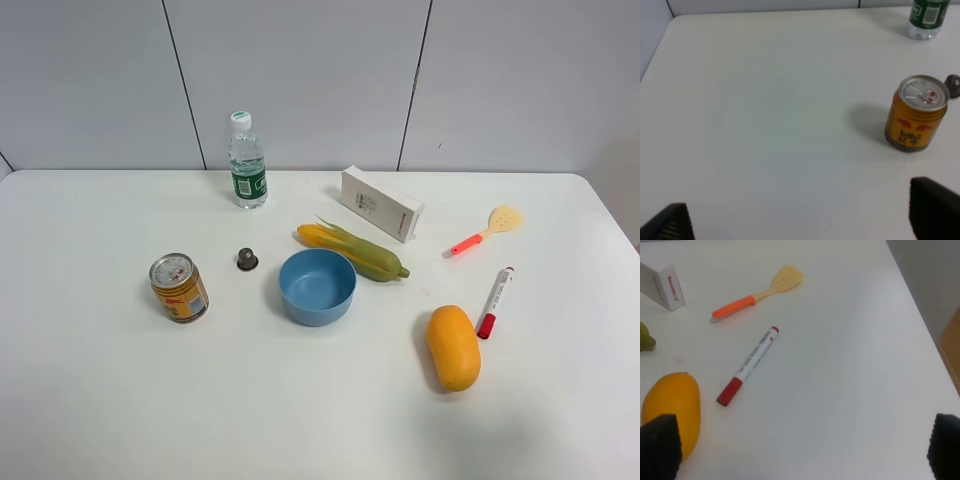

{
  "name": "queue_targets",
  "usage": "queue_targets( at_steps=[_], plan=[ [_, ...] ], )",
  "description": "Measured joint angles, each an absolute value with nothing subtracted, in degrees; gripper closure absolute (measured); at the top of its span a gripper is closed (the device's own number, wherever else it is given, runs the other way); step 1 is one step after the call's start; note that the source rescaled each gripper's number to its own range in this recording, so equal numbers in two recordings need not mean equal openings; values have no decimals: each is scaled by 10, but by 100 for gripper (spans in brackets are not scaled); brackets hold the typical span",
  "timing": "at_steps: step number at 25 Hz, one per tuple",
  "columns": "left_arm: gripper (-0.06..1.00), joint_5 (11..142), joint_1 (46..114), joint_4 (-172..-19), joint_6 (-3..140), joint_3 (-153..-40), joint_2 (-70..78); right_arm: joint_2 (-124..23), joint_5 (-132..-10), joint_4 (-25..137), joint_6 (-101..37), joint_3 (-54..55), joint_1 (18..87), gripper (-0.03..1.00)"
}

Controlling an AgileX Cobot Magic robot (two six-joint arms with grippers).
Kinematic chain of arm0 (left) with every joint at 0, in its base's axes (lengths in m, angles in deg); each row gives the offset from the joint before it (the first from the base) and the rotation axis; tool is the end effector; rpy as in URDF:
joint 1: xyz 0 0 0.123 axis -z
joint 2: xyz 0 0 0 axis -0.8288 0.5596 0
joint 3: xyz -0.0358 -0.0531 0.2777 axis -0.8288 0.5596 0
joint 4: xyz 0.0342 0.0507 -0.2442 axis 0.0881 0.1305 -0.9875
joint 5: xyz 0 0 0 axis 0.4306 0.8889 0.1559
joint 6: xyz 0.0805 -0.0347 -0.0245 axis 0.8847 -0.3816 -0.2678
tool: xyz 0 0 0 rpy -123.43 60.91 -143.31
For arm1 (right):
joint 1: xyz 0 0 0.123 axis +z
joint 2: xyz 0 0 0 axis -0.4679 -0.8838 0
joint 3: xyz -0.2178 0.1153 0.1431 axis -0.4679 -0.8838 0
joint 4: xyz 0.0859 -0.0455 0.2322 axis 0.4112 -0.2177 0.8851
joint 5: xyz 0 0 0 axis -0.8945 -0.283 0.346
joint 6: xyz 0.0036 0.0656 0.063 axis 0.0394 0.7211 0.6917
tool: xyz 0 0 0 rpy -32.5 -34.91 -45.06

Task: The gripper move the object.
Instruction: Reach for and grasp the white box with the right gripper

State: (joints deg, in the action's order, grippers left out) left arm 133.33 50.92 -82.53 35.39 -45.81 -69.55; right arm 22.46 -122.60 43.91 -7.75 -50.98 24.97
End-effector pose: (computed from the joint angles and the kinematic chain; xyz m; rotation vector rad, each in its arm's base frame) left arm -0.0062 -0.0014 0.2800 -0.0681 2.0226 0.0561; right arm -0.0054 -0.0055 0.2775 0.0771 2.0396 -0.1048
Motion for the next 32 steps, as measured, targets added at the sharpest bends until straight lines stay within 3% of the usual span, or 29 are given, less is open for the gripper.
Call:
queue_targets(
  at_steps=[32],
  plan=[
    [-6,1333,509,-825,354,-458,-696,220,-1225,439,-94,-507,250,-3]
  ],
)
